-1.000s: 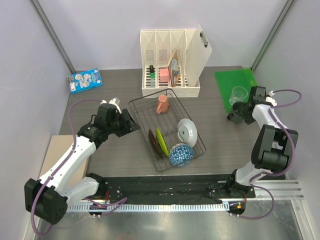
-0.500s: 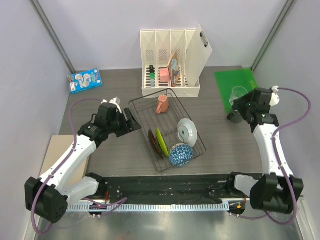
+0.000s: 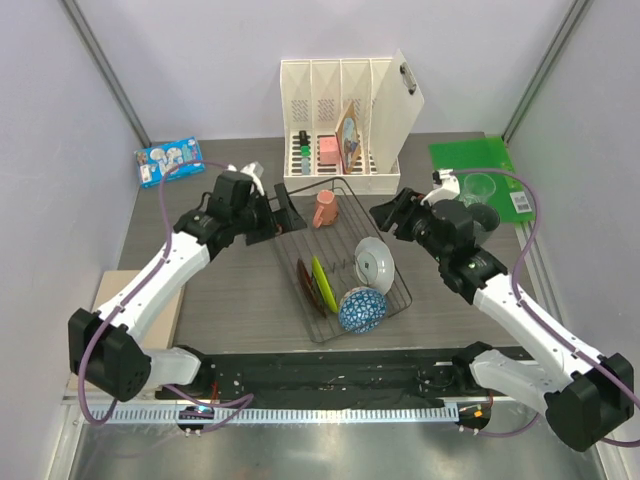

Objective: Unload the mixed dishes from the dish rack
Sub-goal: Pick up the cup from the dish rack.

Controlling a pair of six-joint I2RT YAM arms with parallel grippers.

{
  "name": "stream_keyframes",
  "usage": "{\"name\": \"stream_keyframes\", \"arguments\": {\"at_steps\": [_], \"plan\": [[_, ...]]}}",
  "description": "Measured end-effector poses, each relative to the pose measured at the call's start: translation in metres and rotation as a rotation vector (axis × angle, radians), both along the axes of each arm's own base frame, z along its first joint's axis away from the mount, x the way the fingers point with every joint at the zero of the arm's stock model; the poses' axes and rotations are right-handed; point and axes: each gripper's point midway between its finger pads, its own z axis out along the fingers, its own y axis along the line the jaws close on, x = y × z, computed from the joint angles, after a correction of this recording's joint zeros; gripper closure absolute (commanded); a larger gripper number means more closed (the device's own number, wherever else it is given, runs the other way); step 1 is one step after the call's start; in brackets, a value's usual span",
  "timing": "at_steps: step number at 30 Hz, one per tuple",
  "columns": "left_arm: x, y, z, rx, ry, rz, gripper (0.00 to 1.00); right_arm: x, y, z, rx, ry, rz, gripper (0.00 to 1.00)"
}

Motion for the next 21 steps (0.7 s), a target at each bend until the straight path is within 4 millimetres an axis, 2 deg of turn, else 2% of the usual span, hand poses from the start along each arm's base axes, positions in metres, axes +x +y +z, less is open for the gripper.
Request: {"name": "stream_keyframes", "arguments": {"at_steps": [5, 9, 11, 14, 16, 18, 21], "plan": [[0.043, -0.018, 0.036, 0.045, -0.214, 0.029, 0.0, -0.007, 0.003, -0.021, -0.029, -0.004, 0.024, 0.33], [0.065, -0.028, 0.039, 0.097, -0.333, 0.042, 0.0, -0.009, 0.002, -0.021, -0.038, -0.023, 0.028, 0.33], [0.083, -0.034, 0.033, 0.158, -0.321, 0.032, 0.0, -0.011, 0.001, -0.014, -0.03, -0.051, 0.029, 0.33], [0.135, -0.059, 0.029, 0.231, -0.32, 0.012, 0.0, -0.015, 0.0, 0.0, -0.014, -0.102, 0.033, 0.33], [0.157, -0.07, 0.016, 0.261, -0.311, -0.006, 0.0, -0.016, -0.001, 0.005, -0.011, -0.123, 0.036, 0.33], [0.167, -0.074, -0.008, 0.306, -0.272, -0.025, 0.0, -0.017, -0.001, 0.008, -0.01, -0.134, 0.04, 0.33], [0.169, -0.073, -0.041, 0.365, -0.212, -0.049, 0.0, -0.019, -0.002, 0.009, -0.01, -0.141, 0.044, 0.33]]}}
